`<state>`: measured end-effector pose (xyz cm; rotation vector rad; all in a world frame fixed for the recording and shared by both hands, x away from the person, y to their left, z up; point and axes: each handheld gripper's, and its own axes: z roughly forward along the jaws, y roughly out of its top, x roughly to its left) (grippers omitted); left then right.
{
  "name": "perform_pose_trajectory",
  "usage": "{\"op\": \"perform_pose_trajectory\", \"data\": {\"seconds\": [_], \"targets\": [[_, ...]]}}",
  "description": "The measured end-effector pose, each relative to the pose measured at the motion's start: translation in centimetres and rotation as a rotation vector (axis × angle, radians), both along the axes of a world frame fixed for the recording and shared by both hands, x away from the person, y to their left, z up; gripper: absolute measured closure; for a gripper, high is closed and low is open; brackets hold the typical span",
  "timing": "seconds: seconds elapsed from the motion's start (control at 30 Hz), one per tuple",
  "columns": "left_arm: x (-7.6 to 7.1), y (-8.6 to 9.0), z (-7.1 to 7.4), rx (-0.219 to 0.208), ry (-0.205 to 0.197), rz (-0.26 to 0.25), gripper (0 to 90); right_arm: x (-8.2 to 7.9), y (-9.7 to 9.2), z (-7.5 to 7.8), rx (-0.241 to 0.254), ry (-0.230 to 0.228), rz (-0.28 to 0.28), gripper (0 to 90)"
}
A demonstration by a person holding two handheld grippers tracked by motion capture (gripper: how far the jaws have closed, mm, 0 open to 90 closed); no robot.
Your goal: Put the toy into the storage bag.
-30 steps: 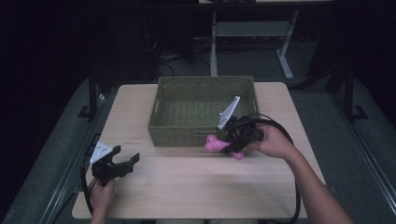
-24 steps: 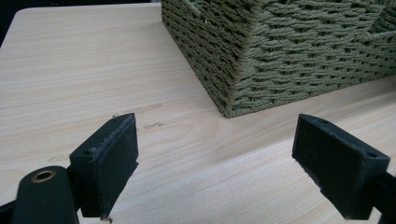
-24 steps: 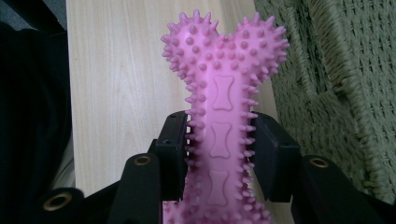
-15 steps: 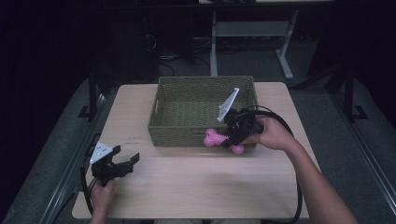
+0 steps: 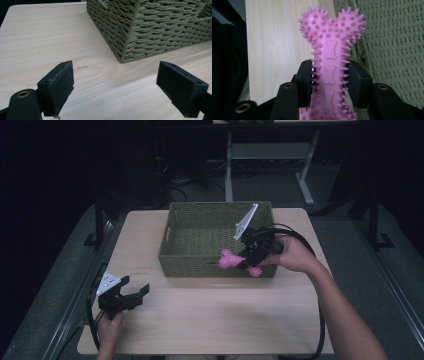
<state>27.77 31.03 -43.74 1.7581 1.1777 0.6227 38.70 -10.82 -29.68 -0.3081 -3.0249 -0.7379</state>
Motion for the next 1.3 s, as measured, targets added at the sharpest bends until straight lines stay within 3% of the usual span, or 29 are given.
{"op": "perform_pose_trajectory", "data": {"seconds": [1.3], "targets": [[0.0, 0.1, 0.1, -0.012, -0.005, 0.007, 13.9, 6.6, 0.5, 0.6, -0.027, 0.017, -0.068, 57.9]]}}
